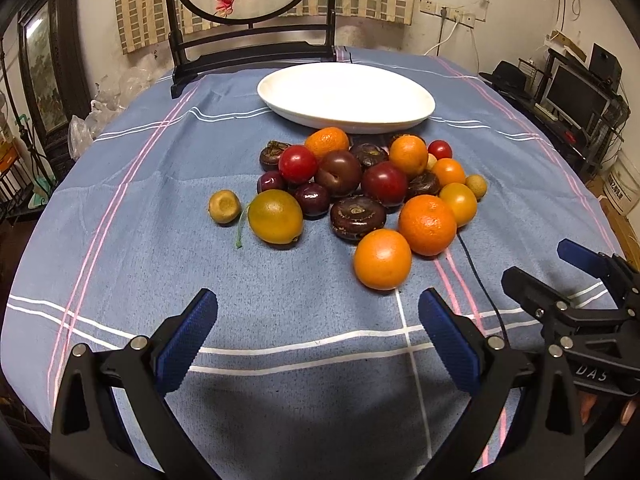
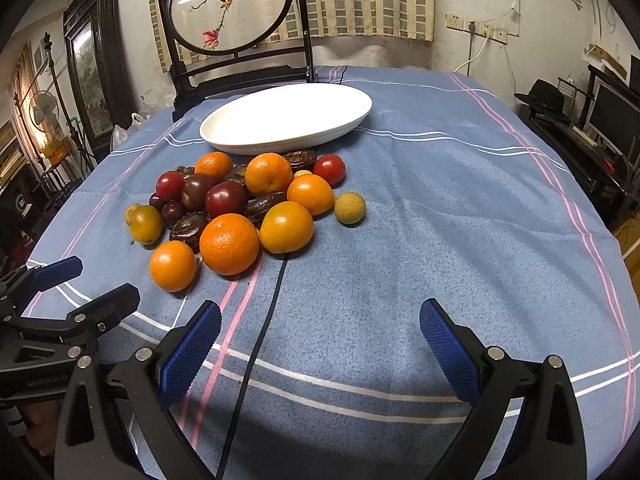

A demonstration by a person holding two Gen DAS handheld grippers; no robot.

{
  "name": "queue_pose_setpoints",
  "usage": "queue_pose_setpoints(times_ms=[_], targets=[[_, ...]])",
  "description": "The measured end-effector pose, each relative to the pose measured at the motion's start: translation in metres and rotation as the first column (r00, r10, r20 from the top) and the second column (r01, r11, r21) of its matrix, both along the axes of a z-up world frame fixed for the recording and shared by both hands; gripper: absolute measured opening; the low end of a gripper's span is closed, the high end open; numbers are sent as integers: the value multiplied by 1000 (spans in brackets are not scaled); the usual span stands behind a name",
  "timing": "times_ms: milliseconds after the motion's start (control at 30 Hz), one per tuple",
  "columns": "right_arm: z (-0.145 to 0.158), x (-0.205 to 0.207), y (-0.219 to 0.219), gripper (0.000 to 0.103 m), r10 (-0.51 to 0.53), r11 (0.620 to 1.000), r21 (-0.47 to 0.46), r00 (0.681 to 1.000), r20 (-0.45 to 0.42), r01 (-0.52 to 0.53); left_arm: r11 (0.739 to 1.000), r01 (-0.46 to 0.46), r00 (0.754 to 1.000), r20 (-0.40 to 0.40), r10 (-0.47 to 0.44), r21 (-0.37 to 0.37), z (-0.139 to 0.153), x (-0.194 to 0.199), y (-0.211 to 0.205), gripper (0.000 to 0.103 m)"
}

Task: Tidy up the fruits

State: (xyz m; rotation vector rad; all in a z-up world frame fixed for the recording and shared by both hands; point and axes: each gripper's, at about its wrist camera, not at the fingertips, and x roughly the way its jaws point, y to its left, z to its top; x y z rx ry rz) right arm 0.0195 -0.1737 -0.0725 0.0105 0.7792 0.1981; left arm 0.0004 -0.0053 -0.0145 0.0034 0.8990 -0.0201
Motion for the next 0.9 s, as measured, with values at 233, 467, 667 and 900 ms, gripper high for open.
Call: queue_pose_setpoints(times_ms=[233,467,667,900], targets=[[0,-1,0,100,1,1000,4,1000,-2,-1,1000,-2,1000,-3,2,-1,-2,-1,-1,98],[1,-3,-6,100,3,999,39,1000,-2,-3,1000,-1,1000,-1,1,-2,-2,0,-2,98],[-1,-1,-9,100,-10,999,48,1000,-21,11,1000,-5,1000,-13,5,6,-4,1,-3,98],[-1,-1,-9,100,-6,999,50,1000,-20,7,1000,6,1000,-2,-6,4,-4,0,-5,98]])
